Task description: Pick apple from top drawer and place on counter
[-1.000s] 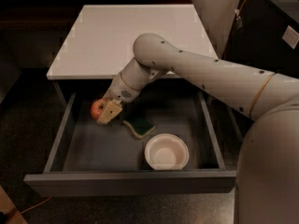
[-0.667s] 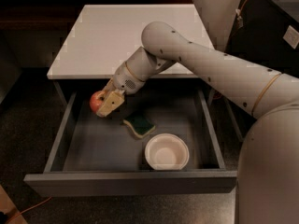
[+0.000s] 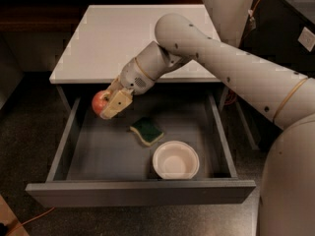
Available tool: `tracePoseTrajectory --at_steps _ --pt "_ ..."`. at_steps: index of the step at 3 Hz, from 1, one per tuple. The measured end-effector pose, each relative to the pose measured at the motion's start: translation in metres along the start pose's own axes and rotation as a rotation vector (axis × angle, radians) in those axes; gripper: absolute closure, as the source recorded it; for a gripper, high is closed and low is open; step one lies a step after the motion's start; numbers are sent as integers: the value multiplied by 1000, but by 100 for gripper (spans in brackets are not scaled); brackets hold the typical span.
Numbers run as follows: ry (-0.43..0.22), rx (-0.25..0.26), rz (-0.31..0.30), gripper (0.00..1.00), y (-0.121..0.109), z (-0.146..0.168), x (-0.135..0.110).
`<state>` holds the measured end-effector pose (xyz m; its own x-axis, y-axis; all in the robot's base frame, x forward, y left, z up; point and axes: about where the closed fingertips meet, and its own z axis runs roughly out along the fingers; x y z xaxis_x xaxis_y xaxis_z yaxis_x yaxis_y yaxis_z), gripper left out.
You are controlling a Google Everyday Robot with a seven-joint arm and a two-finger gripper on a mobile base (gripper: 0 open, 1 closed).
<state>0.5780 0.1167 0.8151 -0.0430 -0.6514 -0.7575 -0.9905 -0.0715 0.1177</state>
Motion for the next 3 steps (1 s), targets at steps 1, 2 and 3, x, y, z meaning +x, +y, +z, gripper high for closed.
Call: tracePoseTrajectory --at_steps 1,2,3 --pt "34 3 12 100 3 -4 -5" --pt "68 37 11 100 -5 -20 -21" --pt "92 84 28 100 -28 -46 -40"
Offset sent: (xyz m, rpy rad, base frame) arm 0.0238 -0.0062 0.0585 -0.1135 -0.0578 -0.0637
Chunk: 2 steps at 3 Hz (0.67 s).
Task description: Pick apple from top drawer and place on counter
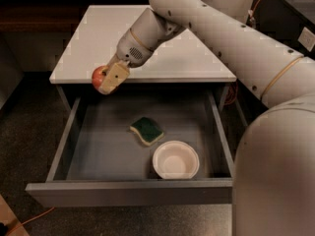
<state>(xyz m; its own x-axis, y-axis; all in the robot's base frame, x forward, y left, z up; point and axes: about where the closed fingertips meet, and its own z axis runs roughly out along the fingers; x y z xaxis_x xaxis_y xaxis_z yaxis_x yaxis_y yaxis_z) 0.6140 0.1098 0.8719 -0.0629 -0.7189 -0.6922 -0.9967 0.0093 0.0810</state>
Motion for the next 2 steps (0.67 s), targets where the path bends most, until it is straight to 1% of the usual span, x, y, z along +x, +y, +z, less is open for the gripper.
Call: tracePoseTrajectory --at_steps 1,2 --pt "1 42 41 100 -25 -21 -8" --pt "-31 68 110 100 -50 -41 -6"
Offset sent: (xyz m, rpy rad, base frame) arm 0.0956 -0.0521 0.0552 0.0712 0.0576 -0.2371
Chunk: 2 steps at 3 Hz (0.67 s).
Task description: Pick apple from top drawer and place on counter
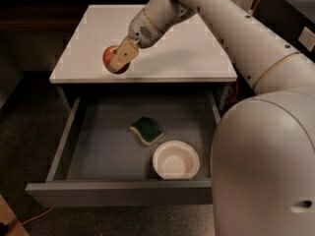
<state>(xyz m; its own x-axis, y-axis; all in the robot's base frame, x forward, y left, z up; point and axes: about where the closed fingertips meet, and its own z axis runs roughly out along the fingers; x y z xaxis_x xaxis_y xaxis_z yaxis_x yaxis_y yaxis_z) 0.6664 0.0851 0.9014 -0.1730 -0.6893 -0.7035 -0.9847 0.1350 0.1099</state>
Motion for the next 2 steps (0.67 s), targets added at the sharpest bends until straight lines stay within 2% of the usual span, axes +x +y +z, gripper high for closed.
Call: tracePoseTrajectory --at_steps 1,2 --pt "-19 16 7 100 -8 -8 -6" --pt "-14 32 49 100 -11 -5 -4"
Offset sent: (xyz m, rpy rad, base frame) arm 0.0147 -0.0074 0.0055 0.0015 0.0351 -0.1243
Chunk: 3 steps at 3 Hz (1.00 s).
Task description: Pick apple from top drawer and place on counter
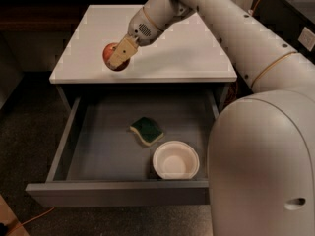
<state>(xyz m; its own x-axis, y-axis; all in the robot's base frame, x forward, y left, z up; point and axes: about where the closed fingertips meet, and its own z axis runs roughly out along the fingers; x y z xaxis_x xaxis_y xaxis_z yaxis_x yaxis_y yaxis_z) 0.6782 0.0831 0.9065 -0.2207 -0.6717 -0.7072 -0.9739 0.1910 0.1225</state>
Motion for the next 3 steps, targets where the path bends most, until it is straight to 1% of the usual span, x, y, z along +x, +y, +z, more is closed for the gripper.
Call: tracePoseTrajectory --at_steps 1,2,3 --pt "6 62 76 100 -10 0 0" --pt "11 159 187 100 -27 -3 -1" --pt "26 217 303 100 -45 -6 5"
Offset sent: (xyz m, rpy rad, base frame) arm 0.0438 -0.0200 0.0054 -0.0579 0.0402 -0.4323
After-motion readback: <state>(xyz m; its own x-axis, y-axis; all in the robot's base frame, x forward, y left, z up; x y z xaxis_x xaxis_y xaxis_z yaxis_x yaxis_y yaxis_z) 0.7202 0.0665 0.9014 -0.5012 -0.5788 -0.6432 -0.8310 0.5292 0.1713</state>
